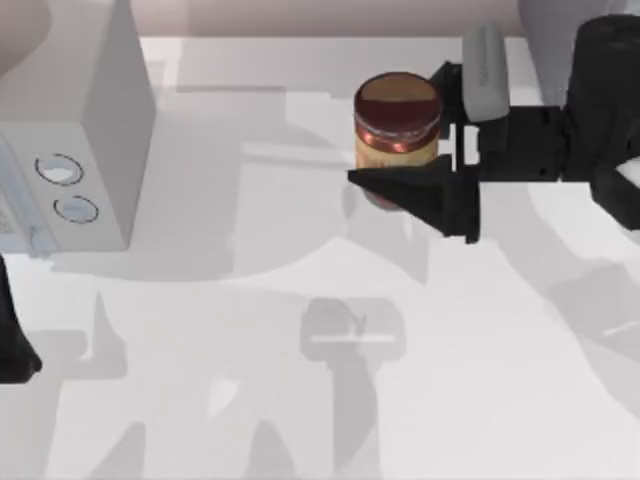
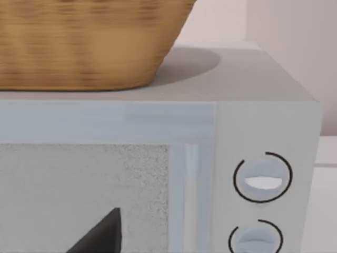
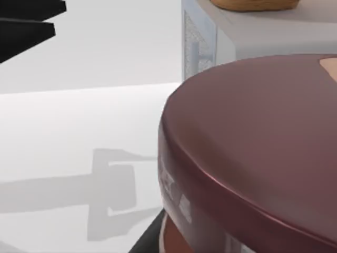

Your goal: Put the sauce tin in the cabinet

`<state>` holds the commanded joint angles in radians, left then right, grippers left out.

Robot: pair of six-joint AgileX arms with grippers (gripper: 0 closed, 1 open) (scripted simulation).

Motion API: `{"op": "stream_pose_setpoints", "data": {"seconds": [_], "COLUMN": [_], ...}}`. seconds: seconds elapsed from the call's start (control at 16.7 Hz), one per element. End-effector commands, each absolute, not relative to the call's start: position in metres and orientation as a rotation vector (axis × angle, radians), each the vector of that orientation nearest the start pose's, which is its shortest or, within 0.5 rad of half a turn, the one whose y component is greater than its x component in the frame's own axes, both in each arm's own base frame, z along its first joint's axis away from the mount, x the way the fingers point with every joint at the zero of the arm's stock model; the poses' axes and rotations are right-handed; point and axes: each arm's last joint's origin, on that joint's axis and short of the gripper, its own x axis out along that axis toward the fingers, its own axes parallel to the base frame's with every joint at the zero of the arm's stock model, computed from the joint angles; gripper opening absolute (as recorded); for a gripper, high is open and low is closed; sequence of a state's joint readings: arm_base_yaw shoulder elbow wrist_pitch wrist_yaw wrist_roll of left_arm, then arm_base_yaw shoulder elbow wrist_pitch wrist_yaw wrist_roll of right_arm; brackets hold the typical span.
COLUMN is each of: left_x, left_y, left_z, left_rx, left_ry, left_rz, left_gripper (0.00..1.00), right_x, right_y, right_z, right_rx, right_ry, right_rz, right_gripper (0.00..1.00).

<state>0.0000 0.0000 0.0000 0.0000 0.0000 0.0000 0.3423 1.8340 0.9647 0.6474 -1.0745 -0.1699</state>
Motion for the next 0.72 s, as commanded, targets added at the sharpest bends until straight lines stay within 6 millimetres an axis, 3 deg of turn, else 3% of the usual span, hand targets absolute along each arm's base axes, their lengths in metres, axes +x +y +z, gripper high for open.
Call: {"op": "stream_pose_setpoints", "data": {"seconds": [0.24,0.42,0.54,0.72], "left_x": [0.106,0.106,0.106,0.106], "left_y": [-0.001,-0.001,-0.001,-0.001], "left_z": [0.16,0.16,0.16,0.16], "left_rx": [0.0,0.0,0.0,0.0], "left_ry": [0.0,0.0,0.0,0.0], "left_rz": [0.0,0.0,0.0,0.0], "left_gripper": [1.0,1.0,1.0,1.0], "right_x": [0.314,0.265,0.225,0.167], "right_y": [0.11,0.073,0.051,0.027], "right_z": [0.228,0.258,0.266,0.256], "right_rx": [-0.051,-0.042,-0.038,-0.029], "right_ry": [0.141,0.129,0.105,0.055], "right_rz": [1.194,0.953,0.78,0.525], "right_gripper": [0.0,0.0,0.0,0.0]}}
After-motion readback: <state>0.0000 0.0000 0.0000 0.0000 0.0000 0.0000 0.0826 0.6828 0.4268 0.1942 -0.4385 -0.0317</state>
